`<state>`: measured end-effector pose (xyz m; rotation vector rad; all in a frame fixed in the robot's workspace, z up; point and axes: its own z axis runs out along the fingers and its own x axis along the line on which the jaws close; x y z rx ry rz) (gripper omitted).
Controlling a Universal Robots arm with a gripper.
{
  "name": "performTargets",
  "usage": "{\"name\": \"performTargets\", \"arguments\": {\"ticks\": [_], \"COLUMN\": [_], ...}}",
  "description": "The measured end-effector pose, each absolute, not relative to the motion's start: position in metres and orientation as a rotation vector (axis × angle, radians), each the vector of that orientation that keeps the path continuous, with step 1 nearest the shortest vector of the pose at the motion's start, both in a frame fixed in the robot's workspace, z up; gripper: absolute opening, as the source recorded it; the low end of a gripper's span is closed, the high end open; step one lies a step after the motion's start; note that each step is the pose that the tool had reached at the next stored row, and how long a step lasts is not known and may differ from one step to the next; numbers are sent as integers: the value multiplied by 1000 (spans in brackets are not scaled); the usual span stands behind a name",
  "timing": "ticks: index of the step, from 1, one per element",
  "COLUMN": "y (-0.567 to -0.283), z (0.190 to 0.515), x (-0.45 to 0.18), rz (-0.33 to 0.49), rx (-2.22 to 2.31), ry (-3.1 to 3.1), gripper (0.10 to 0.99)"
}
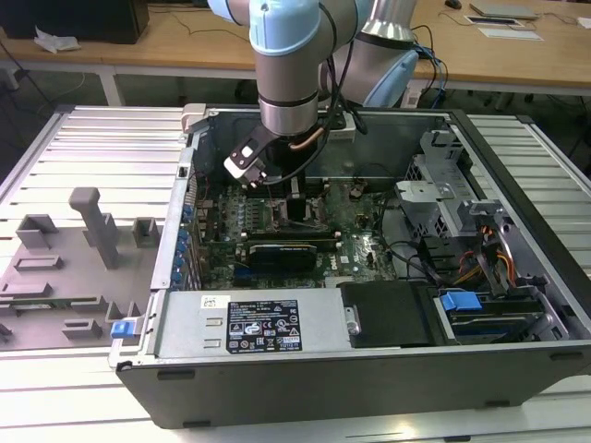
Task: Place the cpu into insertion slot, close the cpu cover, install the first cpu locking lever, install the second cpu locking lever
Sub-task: 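Place the cpu into insertion slot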
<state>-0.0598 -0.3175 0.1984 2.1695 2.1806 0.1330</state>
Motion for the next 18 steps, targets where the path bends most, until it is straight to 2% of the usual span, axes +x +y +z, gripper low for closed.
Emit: {"name": "performTargets", "arguments": {"ticks": [18], "y": [-317], "z": [208], "x": [-60], "rz": [91], "rx": [2150], "ry": [2165], "gripper": [616]}}
